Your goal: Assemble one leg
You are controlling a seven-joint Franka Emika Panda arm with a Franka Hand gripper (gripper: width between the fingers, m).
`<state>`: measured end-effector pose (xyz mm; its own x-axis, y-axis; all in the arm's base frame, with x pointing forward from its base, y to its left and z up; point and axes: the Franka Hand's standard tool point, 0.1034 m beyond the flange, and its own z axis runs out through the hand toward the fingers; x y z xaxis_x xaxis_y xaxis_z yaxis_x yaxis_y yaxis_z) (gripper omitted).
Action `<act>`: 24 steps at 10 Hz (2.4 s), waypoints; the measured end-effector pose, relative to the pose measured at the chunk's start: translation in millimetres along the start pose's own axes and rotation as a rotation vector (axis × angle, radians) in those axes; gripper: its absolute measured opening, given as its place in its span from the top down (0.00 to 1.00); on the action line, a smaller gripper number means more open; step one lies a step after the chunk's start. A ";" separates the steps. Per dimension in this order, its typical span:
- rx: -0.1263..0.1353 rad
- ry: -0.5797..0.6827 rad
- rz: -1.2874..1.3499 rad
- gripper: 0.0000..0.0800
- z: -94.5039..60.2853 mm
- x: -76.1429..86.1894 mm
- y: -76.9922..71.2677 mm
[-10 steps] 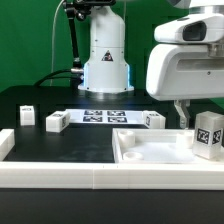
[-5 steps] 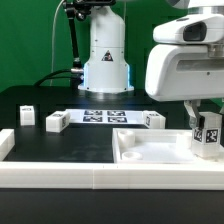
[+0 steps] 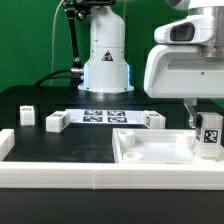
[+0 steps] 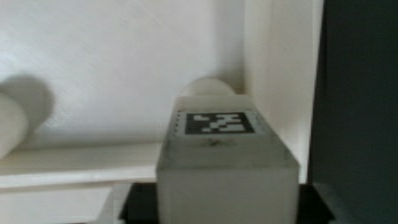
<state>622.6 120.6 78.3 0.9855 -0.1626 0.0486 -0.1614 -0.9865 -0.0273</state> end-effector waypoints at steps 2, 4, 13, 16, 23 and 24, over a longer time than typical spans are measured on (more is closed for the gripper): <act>0.004 -0.001 0.207 0.64 0.5 0.3 1.0; 0.002 0.004 0.539 0.64 1.1 -0.6 1.3; 0.001 -0.003 0.533 0.20 1.1 -1.9 -2.3; 0.001 -0.005 0.160 0.19 1.6 -3.1 -3.2; -0.003 -0.003 -0.321 0.19 1.2 -2.7 -2.8; -0.004 -0.003 -0.325 0.19 1.3 -2.7 -2.6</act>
Offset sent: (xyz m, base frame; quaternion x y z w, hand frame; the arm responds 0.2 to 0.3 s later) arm -0.0193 -0.0021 -0.0068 -0.0440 -0.0018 0.3233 0.9453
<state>620.4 123.6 76.9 0.9856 0.1613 0.0509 0.1619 -0.9868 -0.0074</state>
